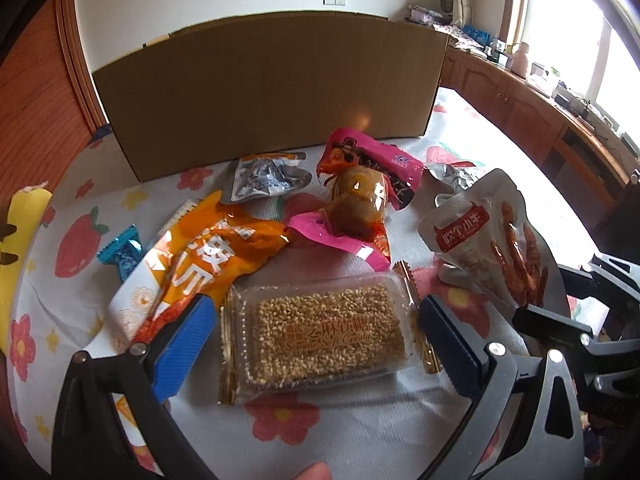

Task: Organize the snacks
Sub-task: 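Lower the right gripper onto the chicken-feet packet while the left gripper approaches the sesame candy tray, then grasp the sesame candy tray with the left gripper while the right gripper lifts the chicken-feet packet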

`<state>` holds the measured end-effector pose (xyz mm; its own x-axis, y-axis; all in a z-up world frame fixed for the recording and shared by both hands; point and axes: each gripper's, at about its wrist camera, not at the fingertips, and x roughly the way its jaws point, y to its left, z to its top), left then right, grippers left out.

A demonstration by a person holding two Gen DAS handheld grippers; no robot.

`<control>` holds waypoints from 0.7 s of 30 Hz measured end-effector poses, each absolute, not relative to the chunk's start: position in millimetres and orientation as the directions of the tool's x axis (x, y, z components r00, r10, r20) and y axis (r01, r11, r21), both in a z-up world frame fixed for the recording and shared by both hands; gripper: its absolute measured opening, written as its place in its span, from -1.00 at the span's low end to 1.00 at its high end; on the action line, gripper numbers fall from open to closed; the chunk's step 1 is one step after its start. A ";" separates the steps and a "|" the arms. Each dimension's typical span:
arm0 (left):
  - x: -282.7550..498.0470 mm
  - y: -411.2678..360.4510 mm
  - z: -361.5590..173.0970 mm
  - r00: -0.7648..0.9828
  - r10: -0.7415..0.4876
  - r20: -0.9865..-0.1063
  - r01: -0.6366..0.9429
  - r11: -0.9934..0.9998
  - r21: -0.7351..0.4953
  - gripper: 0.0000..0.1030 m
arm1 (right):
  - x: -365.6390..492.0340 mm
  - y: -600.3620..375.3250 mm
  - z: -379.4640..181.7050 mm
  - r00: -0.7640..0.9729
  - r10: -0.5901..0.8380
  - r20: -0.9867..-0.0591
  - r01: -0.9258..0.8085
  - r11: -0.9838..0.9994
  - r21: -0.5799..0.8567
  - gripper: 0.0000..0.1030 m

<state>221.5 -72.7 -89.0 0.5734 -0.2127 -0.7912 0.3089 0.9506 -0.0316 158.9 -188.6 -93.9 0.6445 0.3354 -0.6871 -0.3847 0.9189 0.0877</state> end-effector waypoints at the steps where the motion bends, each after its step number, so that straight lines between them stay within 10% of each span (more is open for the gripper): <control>1: 221.9 -72.7 -90.0 0.574 -0.211 -0.791 0.307 0.951 -0.031 1.00 | 159.3 -189.7 -94.5 0.642 0.344 -0.685 -0.388 0.917 0.097 -0.27; 21: 225.5 -79.5 -98.9 0.580 -0.200 -0.790 0.297 0.955 -0.023 1.00 | 157.6 -196.0 -99.4 0.630 0.393 -0.670 -0.399 0.904 0.154 -0.22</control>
